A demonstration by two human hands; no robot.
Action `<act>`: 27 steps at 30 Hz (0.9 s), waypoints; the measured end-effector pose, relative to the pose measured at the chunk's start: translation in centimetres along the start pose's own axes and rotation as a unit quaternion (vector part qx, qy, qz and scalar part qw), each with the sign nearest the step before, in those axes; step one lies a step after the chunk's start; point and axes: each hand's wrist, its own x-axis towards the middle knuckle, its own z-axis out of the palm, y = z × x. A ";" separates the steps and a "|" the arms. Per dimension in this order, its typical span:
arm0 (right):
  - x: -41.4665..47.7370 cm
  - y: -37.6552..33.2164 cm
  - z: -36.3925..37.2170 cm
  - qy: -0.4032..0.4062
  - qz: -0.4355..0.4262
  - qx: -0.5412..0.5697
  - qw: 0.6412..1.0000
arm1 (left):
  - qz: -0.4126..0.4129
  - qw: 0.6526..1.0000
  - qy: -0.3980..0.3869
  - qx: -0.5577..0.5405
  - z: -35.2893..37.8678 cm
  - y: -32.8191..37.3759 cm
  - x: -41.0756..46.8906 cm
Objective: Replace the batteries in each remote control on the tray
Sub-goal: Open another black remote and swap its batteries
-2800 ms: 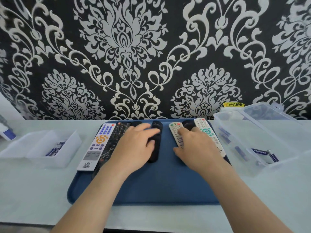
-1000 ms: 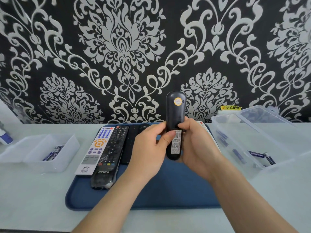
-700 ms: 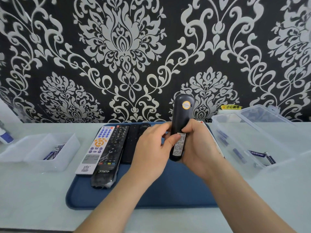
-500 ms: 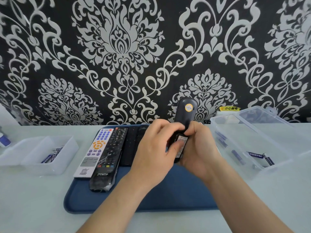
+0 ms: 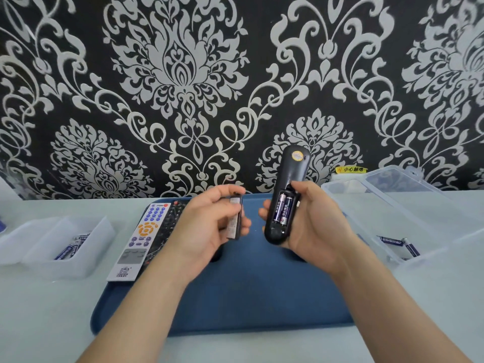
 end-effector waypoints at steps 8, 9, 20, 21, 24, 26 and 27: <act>0.2 0.0 -0.2 0.004 -0.012 -0.005 1.000 | -0.076 0.920 -0.133 0.361 -0.7 -1.7 -0.1; 0.2 0.1 -0.2 0.002 -0.013 -0.006 1.000 | -0.072 0.912 -0.137 0.379 -0.6 -1.9 0.0; 0.3 0.7 0.0 -0.022 -0.039 -0.085 0.995 | 0.334 0.842 0.034 0.423 1.5 -1.8 -0.6; 0.3 0.8 0.1 -0.029 -0.038 -0.083 0.995 | 0.345 0.824 0.027 0.449 1.7 -2.0 -0.6; 0.4 1.1 0.3 -0.039 -0.040 -0.073 0.996 | 0.348 0.794 0.026 0.498 1.5 -2.4 -0.3; 0.4 1.2 0.4 -0.038 -0.042 -0.071 0.996 | 0.350 0.779 0.023 0.519 1.4 -2.3 -0.3; 0.4 1.2 0.5 -0.036 -0.042 -0.076 0.996 | 0.351 0.772 0.022 0.530 1.4 -2.2 -0.3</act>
